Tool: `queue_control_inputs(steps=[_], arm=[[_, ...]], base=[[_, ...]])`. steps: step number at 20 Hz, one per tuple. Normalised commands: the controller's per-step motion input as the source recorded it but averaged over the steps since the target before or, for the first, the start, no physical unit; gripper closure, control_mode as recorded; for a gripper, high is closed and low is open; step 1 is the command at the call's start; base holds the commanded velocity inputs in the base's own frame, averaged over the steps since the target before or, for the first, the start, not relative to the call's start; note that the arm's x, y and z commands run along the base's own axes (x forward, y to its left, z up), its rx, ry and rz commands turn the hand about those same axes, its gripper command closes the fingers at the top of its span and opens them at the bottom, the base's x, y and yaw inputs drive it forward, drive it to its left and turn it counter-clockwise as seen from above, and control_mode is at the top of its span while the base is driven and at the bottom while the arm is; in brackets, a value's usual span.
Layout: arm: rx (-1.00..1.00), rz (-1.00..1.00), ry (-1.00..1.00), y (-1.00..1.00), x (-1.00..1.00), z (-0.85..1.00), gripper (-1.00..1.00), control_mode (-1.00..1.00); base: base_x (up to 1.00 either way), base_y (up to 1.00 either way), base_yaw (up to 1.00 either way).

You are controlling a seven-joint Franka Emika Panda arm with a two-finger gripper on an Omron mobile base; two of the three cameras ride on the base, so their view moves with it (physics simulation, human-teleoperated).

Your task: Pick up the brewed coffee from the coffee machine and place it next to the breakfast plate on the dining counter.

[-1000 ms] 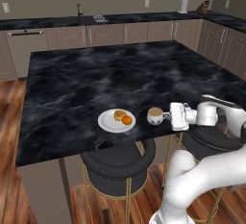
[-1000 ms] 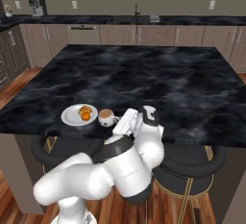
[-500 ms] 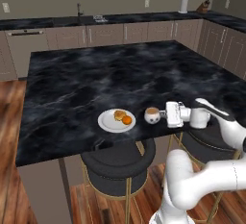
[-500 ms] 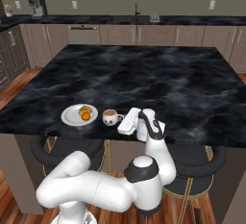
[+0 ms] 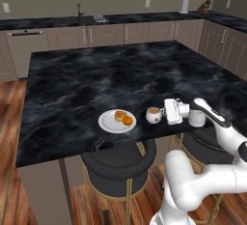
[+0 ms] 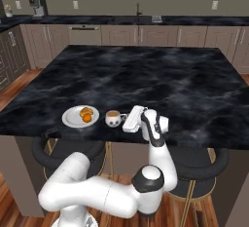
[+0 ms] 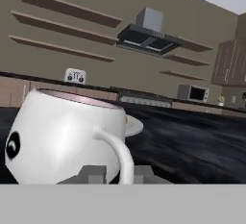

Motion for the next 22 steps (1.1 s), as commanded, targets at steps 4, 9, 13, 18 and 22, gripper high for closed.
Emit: queue_control_inputs(steps=[4,9,13,18,22], arm=[[-0.07,0.0,-0.17,-0.02,-0.4,-0.23,-1.0,-1.0],[-0.02,0.0,-0.08,0.0,-0.1,-0.03,-1.0,-1.0],[-0.01,0.0,0.0,0.0,0.0,0.0,-1.0,-1.0],[-0.02,0.0,0.0,-0.08,0.0,-0.04,-1.0,-1.0],[-0.03,0.0,0.0,-0.25,-0.05,-0.15,-1.0,-1.0]], base=[[0.0,0.0,0.0],[0.0,0.0,0.0],[0.0,0.0,0.0],[0.0,0.0,0.0],[0.0,0.0,0.0]])
